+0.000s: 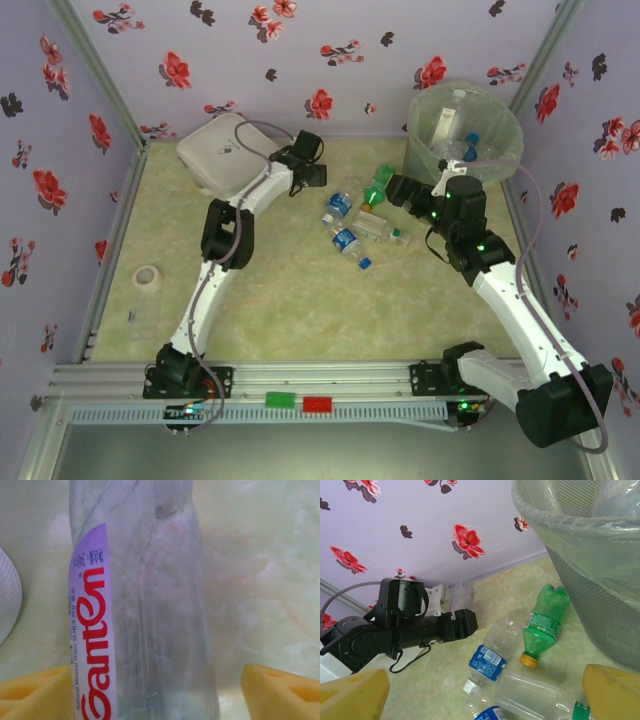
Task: Put the plastic bottles in the bin
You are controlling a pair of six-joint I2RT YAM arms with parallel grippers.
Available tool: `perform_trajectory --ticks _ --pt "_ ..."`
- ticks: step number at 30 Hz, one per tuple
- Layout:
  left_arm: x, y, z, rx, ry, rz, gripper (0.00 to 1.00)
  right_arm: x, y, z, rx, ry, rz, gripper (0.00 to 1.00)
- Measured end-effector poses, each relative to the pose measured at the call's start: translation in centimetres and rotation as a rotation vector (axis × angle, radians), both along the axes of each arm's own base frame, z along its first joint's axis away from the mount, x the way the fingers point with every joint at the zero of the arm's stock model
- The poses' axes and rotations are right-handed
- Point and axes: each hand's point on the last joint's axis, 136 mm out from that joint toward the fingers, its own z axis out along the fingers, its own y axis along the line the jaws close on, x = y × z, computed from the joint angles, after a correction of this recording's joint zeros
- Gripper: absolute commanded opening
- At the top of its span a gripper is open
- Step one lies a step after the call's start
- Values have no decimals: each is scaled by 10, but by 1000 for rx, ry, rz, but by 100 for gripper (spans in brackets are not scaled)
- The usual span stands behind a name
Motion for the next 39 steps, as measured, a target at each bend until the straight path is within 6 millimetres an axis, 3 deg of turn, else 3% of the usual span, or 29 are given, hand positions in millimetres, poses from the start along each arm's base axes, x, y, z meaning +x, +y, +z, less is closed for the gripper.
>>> perform_trajectory --ticks 6,12,15,20,25,29,34,39 --pt "2 3 0 -1 0 6 54 0 0 0 0 -1 1 100" --pt "3 0 1 -24 -20 -2 50 3 4 -3 9 10 11 100" --pt "-9 4 3 -37 -18 -16 49 11 12 -14 29 42 29 100" --pt "-50 16 39 -106 -64 -51 48 25 31 -33 70 87 70 100" --pt "-104 27 116 -260 -228 -116 47 37 61 -40 122 84 147 100" --pt "-148 30 160 -361 -345 -183 46 42 90 -44 155 90 224 100" --pt "-204 31 172 -452 -405 -284 46 41 135 -33 207 56 356 100" --pt "-240 27 177 -493 -433 -370 46 28 176 -21 240 3 476 100"
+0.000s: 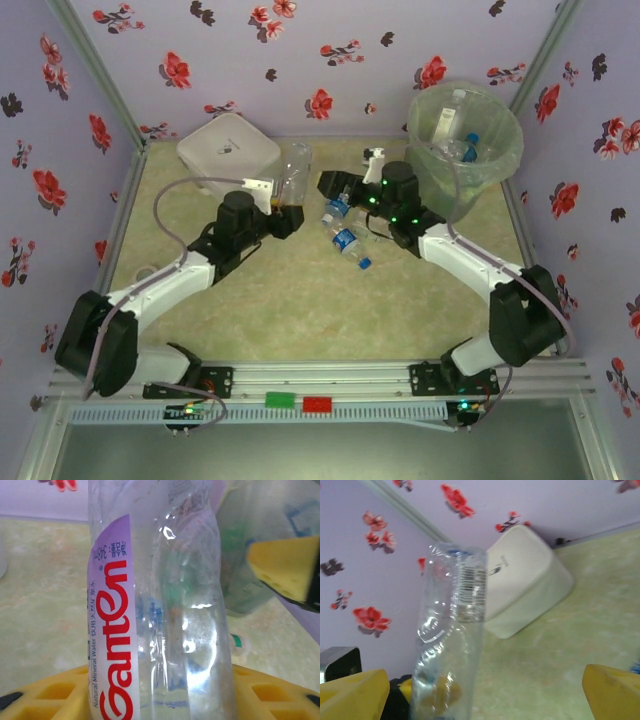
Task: Put the plastic bottles in the bin
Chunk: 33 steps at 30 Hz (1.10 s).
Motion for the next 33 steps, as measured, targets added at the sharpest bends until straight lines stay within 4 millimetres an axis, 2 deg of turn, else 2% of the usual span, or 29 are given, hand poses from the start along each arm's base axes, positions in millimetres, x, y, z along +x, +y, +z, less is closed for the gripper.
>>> perform_trajectory --ticks 5,9,12,15,18,20,26,29,33 --pt "-20 -10 10 -42 -42 -74 46 -10 34 6 21 -23 89 99" --pt "-32 -20 6 -59 -55 -124 46 -9 47 8 31 -29 114 91" --pt "-39 -23 -3 -58 -48 -143 47 -7 50 7 36 -22 120 79" --pt "-41 -23 -1 -70 -64 -148 47 -6 51 3 39 -4 124 64" --pt "-44 -24 3 -78 -76 -153 51 -6 53 1 45 7 130 54" --pt "-44 -24 3 -77 -78 -150 60 -7 53 2 52 10 132 49" --pt "-49 -24 12 -88 -103 -158 99 -7 53 3 51 5 132 42" --pt "-52 -12 22 -101 -141 -111 100 -5 49 0 26 4 109 42" --pt "-56 21 33 -109 -199 19 100 -6 36 8 -19 -20 55 42"
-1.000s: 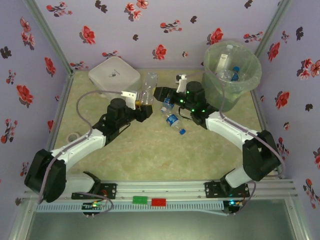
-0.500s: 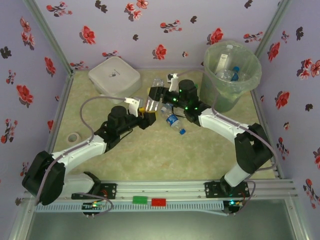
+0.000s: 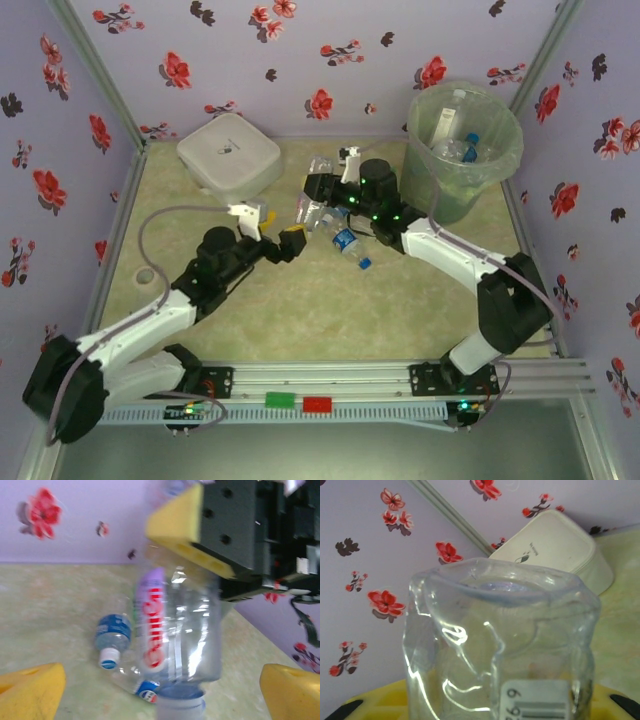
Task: Put the plastic bottles in the bin
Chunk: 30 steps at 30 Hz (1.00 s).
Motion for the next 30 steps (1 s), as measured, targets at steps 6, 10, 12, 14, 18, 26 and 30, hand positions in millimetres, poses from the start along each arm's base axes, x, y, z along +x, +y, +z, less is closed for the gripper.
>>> perform_trajectory --ticks 6,10,12,14,18,26,30 --pt "3 69 6 -9 -24 305 100 -10 -34 27 -93 -90 -101 41" --pt "13 121 -12 -24 43 542 100 -11 -65 39 -176 -137 -180 40" --pt "16 141 -29 -37 94 635 100 -6 -89 47 -239 -154 -249 39" --pt "18 152 -45 -45 140 684 100 3 -115 64 -286 -183 -327 39" --pt "21 153 -67 -48 215 701 100 18 -181 123 -344 -271 -526 39" --pt "39 106 -107 -2 387 537 100 26 -303 216 -487 -431 -928 39" --pt "55 64 -122 17 474 396 100 47 -346 217 -611 -410 -1052 39"
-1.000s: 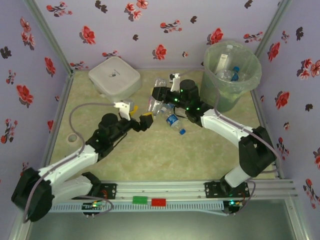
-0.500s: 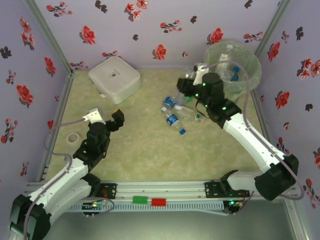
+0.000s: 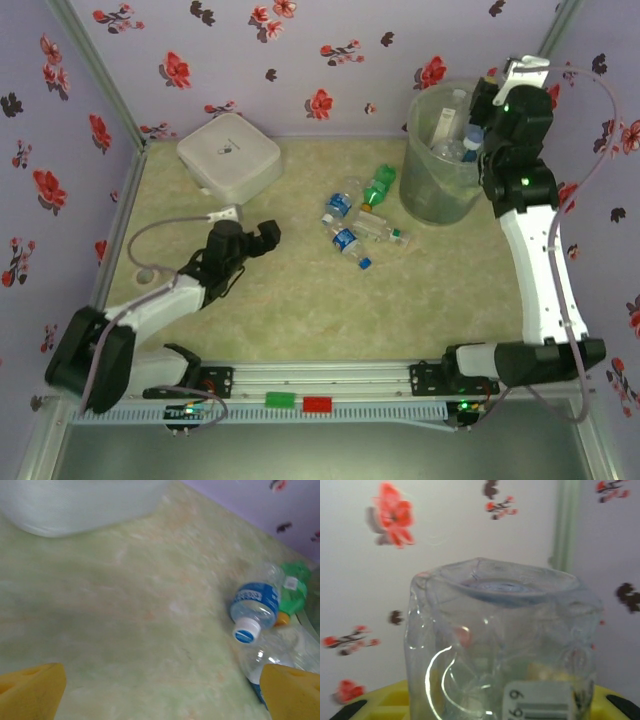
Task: Put the plastic bottles in the bin
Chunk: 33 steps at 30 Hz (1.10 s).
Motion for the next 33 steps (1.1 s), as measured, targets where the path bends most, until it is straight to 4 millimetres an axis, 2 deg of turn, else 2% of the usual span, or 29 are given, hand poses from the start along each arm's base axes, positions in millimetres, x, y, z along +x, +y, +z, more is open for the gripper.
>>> perform_trajectory --ticks 4,7,11,15,16,17,19,20,23,28,31,33 --pt "3 -38 -8 -32 46 -116 100 36 -28 -18 -78 108 -92 40" --pt "3 -54 -7 -47 57 -168 100 61 -40 -43 -127 215 -123 40" --pt "1 -59 -6 -56 61 -191 100 82 -51 -81 -167 359 -135 43" --pt "1 -59 -5 -57 60 -191 100 95 -60 -120 -179 486 -133 47" --pt "0 -59 -5 -58 59 -192 100 97 -61 -129 -175 512 -131 50" --pt "0 -59 -4 -58 58 -191 100 99 -62 -137 -169 533 -126 58" --pt "-1 -58 -2 -59 53 -192 100 102 -62 -148 -156 560 -119 80" --pt "-1 -58 0 -60 48 -193 100 102 -62 -152 -151 574 -117 97" --pt "0 -57 4 -61 37 -187 100 101 -62 -150 -137 580 -119 100" --pt "1 -52 1 -48 39 -164 100 93 -61 -119 -105 510 -120 100" --pt "2 -47 -2 -42 42 -150 100 76 -54 -95 -61 441 -94 100" --pt "3 -43 0 -42 39 -139 100 56 -45 -77 -18 378 -54 100"
